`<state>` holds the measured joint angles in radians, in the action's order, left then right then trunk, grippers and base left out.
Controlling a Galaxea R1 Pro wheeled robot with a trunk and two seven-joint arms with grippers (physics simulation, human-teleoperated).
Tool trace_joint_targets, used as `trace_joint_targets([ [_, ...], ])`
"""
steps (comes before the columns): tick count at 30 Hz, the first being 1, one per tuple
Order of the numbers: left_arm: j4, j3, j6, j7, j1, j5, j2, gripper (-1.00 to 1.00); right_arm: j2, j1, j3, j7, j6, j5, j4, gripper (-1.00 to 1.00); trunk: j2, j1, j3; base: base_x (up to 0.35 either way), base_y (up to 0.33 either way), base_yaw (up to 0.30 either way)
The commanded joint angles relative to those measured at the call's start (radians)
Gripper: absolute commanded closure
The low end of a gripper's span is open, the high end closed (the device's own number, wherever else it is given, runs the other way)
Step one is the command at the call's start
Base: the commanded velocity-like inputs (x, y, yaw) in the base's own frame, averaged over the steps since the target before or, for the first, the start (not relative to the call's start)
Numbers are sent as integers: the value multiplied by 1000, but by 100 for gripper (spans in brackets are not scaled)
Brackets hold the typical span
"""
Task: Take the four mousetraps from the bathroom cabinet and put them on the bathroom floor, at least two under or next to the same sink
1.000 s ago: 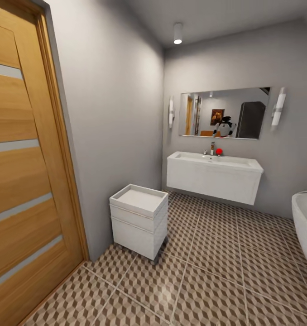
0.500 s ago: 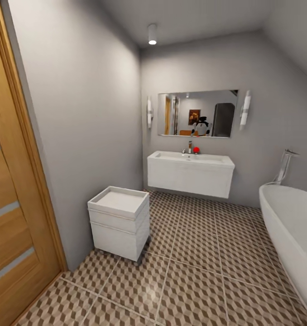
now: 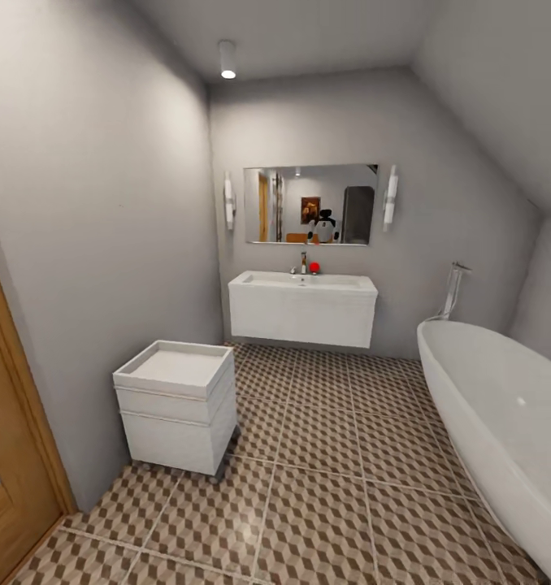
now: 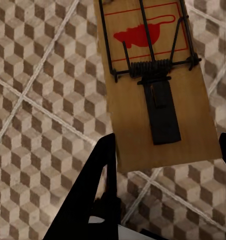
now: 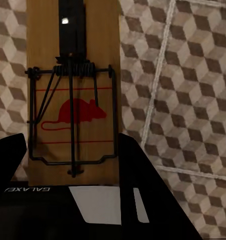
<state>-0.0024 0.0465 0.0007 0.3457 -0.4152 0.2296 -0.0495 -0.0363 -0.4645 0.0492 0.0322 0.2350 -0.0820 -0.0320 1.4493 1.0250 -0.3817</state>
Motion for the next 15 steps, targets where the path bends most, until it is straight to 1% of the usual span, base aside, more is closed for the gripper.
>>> trace_joint_targets([
  [1,0,4,1,-8,0,0,0,100,-1,-1,6,3,1,-9,-2,100,1,0,-1,0,0,-300],
  [7,0,4,1,-34,0,0,-1,100,-1,0,5,3,1,-8,-2,100,1,0,-1,0,0,-300],
  [15,0,4,-1,-37,0,2,-2,100,-1,0,5,4,1,-9,-2,100,1,0,-1,0,0,-299],
])
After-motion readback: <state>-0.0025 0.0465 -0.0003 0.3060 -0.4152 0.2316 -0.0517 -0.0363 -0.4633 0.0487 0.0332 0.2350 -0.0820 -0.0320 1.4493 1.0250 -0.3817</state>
